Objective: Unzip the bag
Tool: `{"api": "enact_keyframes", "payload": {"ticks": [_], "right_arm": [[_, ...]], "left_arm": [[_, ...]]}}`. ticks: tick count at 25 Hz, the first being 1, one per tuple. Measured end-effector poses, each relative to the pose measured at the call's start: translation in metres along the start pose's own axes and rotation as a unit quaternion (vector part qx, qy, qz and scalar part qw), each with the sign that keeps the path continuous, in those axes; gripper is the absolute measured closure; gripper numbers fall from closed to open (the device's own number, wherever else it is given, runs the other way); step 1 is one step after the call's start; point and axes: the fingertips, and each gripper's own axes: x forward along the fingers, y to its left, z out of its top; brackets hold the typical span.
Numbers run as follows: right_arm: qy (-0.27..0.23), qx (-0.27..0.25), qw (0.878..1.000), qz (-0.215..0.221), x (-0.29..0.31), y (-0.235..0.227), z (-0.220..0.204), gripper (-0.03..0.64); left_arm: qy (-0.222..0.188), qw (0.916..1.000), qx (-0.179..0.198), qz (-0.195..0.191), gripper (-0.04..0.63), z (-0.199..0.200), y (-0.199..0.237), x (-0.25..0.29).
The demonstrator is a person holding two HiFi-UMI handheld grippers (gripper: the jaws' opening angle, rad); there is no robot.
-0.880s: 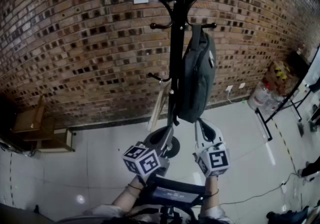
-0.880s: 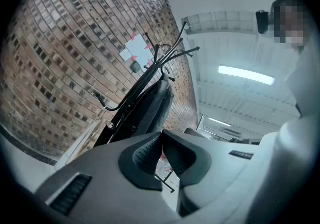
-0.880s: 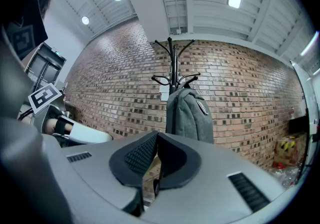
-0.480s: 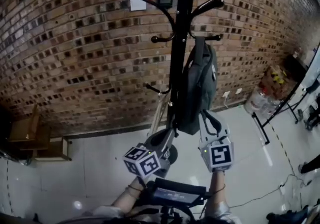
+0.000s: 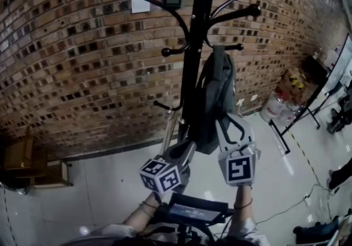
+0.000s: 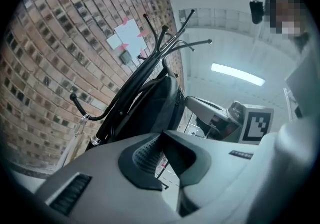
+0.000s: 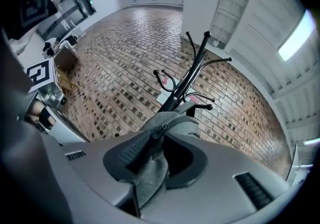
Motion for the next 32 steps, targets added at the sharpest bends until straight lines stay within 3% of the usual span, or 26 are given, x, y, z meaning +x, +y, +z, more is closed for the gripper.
{"api": "enact_keyframes", "payload": {"ticks": [11,19,24,32], "right_arm": [[0.044,-0.103,0.994,-0.005,0.012,0.001,0.007,0.486],[0.052,-0.172,0.983,-0.042,0.019,-0.001,0.007,0.494],[0.032,-0.137,0.989,-0.048,0.015,-0.013,0.013,0.595],[0.032,-0.09,0.995,-0.018,0.016,-0.02,0.015,0.597]], "left_arm": [[0.012,0.9992,-0.024,-0.03,0.584,0.0,0.01,0.023],[0.017,0.9986,-0.04,-0.032,0.584,-0.002,0.01,0.024],[0.015,0.9985,-0.044,-0.029,0.584,-0.001,0.012,0.022],[0.015,0.9982,-0.048,-0.034,0.584,0.0,0.009,0.02]]}}
